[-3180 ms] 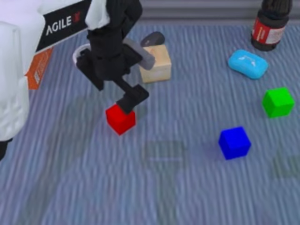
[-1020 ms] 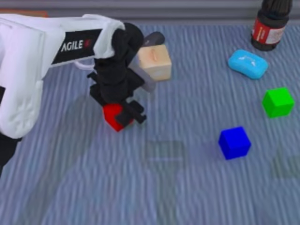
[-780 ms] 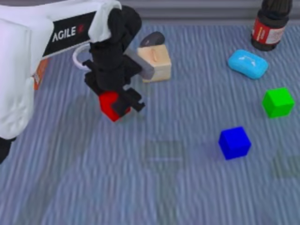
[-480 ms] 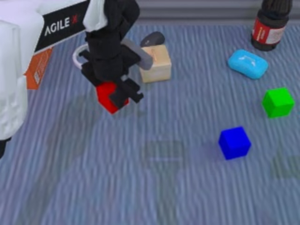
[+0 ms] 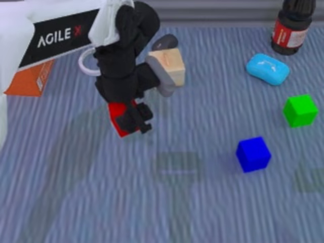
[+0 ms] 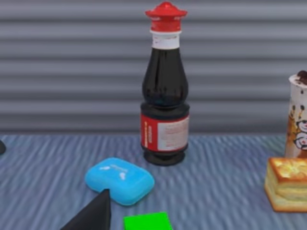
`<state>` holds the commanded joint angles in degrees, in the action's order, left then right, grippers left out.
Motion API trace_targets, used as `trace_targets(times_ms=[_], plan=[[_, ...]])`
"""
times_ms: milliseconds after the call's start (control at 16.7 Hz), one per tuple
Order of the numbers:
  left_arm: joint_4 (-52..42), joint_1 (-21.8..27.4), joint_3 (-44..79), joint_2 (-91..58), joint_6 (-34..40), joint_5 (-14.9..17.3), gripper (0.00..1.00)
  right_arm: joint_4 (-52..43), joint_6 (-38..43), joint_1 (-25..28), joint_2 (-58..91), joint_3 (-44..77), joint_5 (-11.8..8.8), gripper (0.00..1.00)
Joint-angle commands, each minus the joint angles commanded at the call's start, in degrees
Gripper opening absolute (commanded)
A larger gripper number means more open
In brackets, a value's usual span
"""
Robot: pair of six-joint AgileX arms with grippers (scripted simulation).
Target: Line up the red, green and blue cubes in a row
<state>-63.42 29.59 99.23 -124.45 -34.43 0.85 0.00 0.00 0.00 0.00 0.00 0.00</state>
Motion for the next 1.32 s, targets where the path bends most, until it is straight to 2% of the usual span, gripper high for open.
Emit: trace_targets(times_ms=[300, 480, 840, 1140, 1320], plan=[[3.98, 5.26, -17.69, 11.81, -13.74, 0.15, 0.0, 0.0, 0.0, 0.0, 0.0, 0.0, 0.0, 1.0], [5.57, 7.22, -22.49, 16.18, -18.49, 0.18, 0.0, 0.0, 0.0, 0.0, 0.0, 0.0, 0.0, 1.0], [6.56, 7.17, -23.44, 15.95, -18.87, 0.16, 0.0, 0.0, 0.0, 0.0, 0.0, 0.0, 0.0, 1.0], [17.21, 7.31, -28.89, 11.62, -18.76, 0.22, 0.0, 0.0, 0.0, 0.0, 0.0, 0.0, 0.0, 1.0], [20.43, 7.5, -30.85, 9.85, -18.88, 0.22, 0.0, 0.0, 0.0, 0.0, 0.0, 0.0, 0.0, 1.0]])
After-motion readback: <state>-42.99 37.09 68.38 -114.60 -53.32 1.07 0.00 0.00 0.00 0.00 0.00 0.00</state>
